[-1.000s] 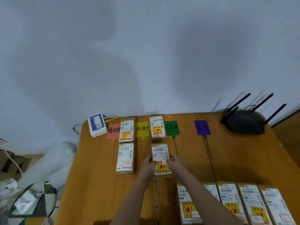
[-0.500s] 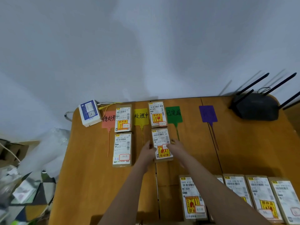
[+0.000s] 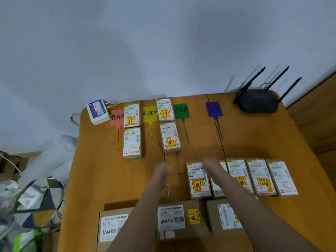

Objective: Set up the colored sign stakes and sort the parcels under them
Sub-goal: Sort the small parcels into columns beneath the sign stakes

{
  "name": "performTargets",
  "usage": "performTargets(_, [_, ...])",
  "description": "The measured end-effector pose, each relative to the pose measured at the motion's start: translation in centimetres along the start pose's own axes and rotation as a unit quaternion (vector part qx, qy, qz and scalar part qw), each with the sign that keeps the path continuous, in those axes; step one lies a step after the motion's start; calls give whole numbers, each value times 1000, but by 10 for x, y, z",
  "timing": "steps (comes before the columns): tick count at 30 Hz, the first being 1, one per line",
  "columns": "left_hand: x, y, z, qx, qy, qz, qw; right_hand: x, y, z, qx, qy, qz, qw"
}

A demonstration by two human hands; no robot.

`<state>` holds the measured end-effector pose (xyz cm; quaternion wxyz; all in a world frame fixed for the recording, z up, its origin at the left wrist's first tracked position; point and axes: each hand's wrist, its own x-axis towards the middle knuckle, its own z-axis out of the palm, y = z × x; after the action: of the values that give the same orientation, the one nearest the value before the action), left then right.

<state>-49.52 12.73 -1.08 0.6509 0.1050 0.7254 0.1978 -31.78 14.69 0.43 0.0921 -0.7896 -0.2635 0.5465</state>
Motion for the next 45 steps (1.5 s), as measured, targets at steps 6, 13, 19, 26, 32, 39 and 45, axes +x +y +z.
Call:
performTargets(6, [-22,-38,41,46,-70,-12,996,-18,21,-7,1,-34,21,999])
performTargets(13, [-25,-40,55,51,-107,-5,993,-16,20,-1,-62,-52,-8,997])
performTargets(19, [-46,-23,25,-11,-73,115,991,-45,0,-8,50,-75,-79,993])
performTargets(26, [-133,-1,-38,-97,-123,295,943,-132,-14,-14,44,-144,-262,953])
performTargets(32, [-203,-12,-82,-137,-144,372,907,-197,-6,-13,148,-221,-318,910])
performTargets(39, [-230,-43,-104,-121,-111,427,889,-234,13,-3,228,-238,-337,882])
performTargets(45, [-220,-56,-99,-72,-83,459,882,-237,25,4,217,-211,-341,890])
